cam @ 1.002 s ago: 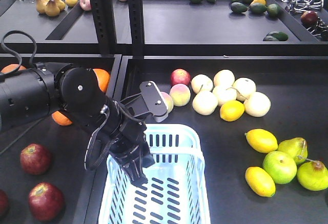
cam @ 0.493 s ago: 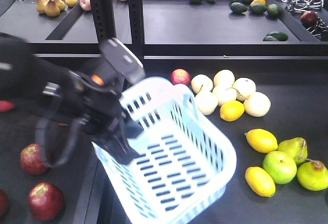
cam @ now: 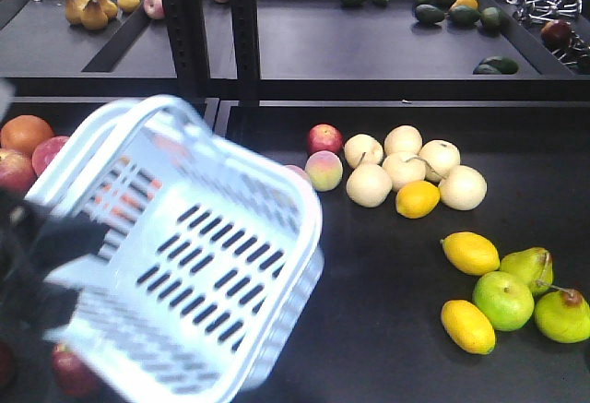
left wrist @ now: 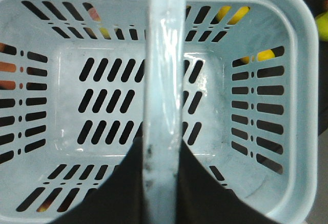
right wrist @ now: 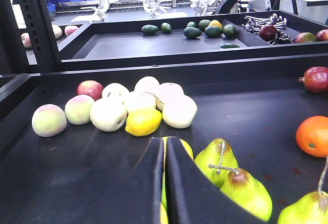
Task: Pick three apples into basket with both arms
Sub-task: 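Lift the light-blue basket by its handle with the left gripper, then back the base away from the table holding the basket aloft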
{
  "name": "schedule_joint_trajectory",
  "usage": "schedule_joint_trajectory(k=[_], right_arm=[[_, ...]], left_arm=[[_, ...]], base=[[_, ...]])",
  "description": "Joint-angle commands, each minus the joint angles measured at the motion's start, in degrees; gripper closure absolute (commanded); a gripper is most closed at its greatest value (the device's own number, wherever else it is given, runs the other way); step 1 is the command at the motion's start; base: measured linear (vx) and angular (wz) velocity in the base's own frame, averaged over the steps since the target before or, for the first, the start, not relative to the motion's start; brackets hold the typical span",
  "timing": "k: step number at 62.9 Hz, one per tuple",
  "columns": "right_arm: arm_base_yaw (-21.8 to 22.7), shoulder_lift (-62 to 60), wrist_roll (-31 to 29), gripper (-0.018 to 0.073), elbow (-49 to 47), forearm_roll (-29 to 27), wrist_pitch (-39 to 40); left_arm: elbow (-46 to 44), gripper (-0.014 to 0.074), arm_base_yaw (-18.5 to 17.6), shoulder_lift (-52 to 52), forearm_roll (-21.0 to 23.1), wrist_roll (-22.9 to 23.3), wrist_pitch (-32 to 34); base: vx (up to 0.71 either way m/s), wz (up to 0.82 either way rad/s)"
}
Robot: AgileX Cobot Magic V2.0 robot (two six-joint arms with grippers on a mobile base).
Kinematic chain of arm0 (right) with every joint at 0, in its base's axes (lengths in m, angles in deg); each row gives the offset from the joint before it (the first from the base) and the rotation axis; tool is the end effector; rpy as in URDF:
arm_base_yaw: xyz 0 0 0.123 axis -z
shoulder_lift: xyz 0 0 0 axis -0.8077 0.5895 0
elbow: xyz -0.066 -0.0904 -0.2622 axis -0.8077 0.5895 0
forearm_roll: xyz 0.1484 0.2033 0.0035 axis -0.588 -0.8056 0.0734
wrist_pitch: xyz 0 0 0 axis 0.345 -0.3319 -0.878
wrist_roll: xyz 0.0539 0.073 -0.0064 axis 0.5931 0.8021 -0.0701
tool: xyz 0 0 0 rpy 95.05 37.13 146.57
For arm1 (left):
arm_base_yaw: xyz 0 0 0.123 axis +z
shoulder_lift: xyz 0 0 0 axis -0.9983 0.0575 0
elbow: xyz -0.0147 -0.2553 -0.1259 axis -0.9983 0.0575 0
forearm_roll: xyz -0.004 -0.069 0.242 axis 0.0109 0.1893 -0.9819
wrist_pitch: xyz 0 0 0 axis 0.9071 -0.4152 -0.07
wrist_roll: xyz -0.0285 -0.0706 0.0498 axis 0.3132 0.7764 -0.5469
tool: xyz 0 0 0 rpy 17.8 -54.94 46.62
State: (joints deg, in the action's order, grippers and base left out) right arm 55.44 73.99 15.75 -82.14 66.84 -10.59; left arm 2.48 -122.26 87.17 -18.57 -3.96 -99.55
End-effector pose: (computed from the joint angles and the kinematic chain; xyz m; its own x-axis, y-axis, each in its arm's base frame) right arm 0.0561 -0.0030 0.1875 -0.1067 0.0340 -0.9937 0.0466 0.9985 0.0292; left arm 0.1369 -0.1026 0.3823 -0.5936 0.3128 -0.7415 0.5555 0.8259 -0.0963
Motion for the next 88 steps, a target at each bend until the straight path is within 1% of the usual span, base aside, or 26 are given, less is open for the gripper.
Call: schedule_joint_trajectory(k=[1, 5, 13, 23, 88], right_arm=[[-0.3, -0.4, -0.2, 0.0568, 0.7, 0.4, 4.3], [-0.3, -0.4, -0.2, 0.0568, 0.7, 0.4, 4.3], [-0.3, -0.4, -0.2, 0.0568, 0.7, 0.4, 4.3], [-0.3, -0.4, -0.2, 0.0568, 0.7, 0.4, 4.3], [-0.3, -0.4, -0.2, 0.0568, 0.7, 0.4, 4.3]], left_arm=[[4.2, 0.0605, -0.1, -7.5, 1.0, 4.5, 6.9], [7.4, 0.0605, -0.1, -12.5, 1.1, 6.2, 8.7], [11.7, 0.0605, -0.1, -19.2, 0.5, 9.2, 12.1], [14.0, 0.0605, -0.1, -23.4, 0.2, 9.3, 13.6], [14.2, 0.0604, -0.1, -24.0, 0.2, 9.3, 13.0]], base=[[0.00, 0.00], [0.00, 0.00], [0.00, 0.00], [0.00, 0.00], [0.00, 0.00]])
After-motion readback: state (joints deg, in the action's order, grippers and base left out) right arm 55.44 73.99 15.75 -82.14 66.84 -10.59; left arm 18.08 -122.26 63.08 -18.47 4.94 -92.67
